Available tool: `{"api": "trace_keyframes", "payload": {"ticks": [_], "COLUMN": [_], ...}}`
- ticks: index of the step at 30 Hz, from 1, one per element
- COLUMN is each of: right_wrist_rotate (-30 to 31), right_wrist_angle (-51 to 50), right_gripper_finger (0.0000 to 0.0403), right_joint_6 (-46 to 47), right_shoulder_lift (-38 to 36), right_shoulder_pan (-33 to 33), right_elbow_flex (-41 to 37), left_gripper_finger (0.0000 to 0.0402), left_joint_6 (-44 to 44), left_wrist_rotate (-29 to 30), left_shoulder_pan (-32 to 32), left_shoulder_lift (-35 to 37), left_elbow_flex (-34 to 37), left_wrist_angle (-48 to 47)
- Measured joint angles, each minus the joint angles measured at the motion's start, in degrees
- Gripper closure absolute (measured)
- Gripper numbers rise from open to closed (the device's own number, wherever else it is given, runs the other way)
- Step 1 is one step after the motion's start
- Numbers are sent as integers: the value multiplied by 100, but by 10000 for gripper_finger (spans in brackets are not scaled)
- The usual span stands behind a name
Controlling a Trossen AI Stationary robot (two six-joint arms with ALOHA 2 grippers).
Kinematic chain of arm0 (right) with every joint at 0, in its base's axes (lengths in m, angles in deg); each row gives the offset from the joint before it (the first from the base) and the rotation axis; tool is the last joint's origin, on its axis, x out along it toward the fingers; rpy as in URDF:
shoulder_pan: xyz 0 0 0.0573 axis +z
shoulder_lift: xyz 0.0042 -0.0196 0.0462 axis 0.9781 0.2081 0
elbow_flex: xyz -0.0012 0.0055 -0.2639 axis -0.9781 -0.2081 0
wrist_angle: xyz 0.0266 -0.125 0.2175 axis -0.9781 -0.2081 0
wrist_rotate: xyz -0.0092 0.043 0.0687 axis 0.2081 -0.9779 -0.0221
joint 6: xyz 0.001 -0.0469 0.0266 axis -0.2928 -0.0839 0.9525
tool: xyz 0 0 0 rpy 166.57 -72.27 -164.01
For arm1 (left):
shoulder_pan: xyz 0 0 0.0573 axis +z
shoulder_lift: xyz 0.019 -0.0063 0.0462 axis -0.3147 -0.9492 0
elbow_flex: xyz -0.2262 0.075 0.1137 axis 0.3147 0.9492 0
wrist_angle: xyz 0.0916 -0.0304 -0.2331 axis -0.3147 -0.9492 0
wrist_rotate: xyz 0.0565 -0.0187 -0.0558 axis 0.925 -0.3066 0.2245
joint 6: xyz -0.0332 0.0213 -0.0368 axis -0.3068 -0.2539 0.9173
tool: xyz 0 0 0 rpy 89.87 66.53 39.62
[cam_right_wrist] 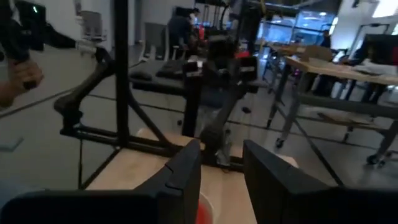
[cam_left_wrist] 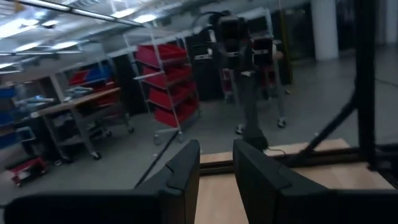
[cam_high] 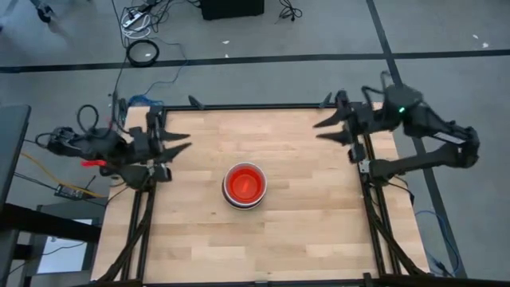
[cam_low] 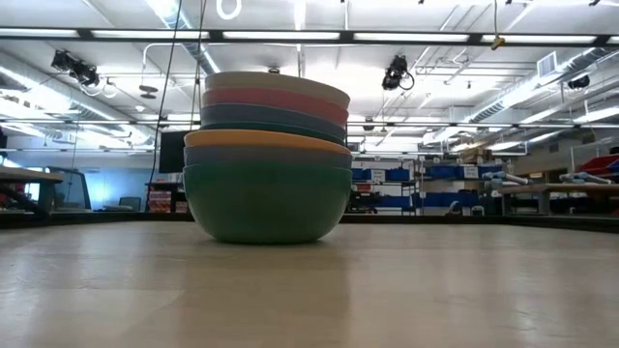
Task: Nest bowls inside each other
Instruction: Return to Home Position
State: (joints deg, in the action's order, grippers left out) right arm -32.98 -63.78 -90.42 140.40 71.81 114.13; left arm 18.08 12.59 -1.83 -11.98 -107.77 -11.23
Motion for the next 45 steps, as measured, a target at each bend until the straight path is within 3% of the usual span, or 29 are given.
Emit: {"api": "trace_keyframes", "payload": {"ticks": [6,16,21,24,28,37,45], "right_wrist_rotate": [-577,-391,-375,-353,-283,-240,-225], "right_wrist_angle": [-576,813,1567,1908,1979,1569,1454], "right_gripper_finger": [296,296,296,296,296,295,295], "right_joint_6": [59,631,838,1001,1162,1141,1134], "right_shoulder_lift": [-798,-2554,-3111,-3376,-3799,-5133,-5083], "right_shoulder_pan": [-518,-518,-518,-518,-518,-518,-518], "right_elbow_flex": [-241,-2968,-4187,-4629,-4797,-4793,-4910], "left_gripper_finger": [296,296,296,296,296,296,296], "left_joint_6": [224,547,610,597,590,626,646], "left_wrist_rotate": [0,386,425,753,962,835,754], "left_shoulder_pan": [69,69,69,69,69,67,69], "left_shoulder_lift": [1284,1972,2079,2137,2390,3611,3753], "left_elbow_flex": [1055,2479,3059,3341,3456,3450,3445], "left_wrist_angle": [199,627,962,1327,1397,818,506]}}
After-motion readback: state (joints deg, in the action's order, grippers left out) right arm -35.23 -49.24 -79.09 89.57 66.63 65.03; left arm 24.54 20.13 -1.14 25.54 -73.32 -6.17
